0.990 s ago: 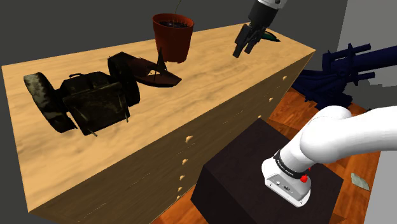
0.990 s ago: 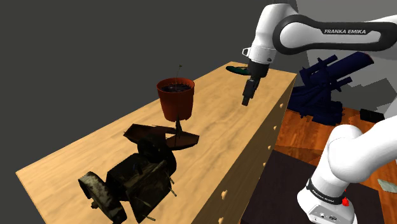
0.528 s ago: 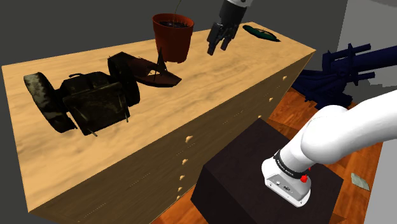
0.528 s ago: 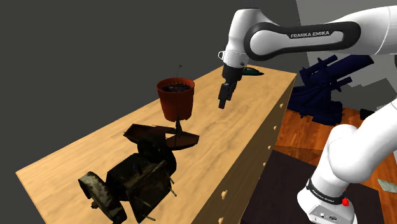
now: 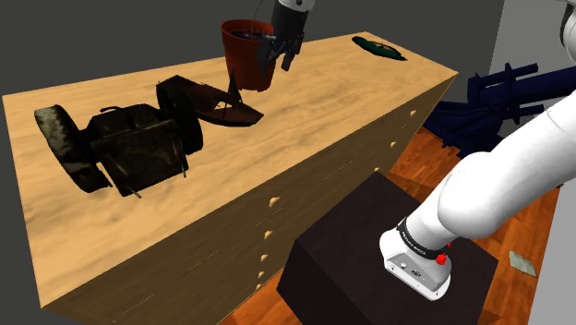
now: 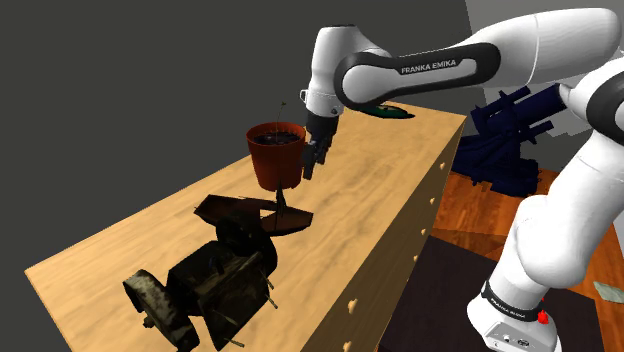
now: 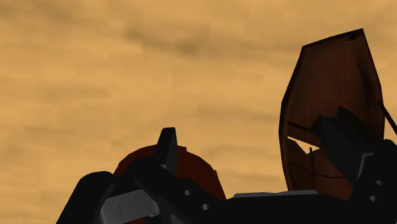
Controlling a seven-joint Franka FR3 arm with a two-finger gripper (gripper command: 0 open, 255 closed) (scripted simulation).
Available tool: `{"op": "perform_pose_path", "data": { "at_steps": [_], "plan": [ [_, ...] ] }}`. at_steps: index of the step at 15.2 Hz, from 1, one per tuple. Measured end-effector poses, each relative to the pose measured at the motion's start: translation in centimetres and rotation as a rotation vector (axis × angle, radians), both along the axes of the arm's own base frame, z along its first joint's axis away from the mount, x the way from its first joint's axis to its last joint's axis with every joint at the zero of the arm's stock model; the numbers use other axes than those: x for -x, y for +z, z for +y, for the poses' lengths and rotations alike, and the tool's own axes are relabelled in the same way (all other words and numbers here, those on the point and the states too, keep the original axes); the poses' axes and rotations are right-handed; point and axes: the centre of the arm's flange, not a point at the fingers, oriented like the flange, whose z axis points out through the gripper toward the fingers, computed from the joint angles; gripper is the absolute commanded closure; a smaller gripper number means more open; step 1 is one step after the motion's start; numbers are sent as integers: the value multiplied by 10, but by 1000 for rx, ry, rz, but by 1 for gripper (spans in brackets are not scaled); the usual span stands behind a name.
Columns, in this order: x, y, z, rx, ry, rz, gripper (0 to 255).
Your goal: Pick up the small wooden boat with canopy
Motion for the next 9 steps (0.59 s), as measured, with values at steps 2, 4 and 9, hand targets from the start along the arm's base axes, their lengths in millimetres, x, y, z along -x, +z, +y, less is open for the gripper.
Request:
{"op": "perform_pose_path", "data": {
  "at_steps": [2, 4, 9],
  "plan": [
    [-18, -5, 16, 8, 14, -5, 0],
    [-39, -6, 36, 14, 28, -10, 0],
    [-84, -15, 82, 30, 66, -30, 0]
  ]
}}
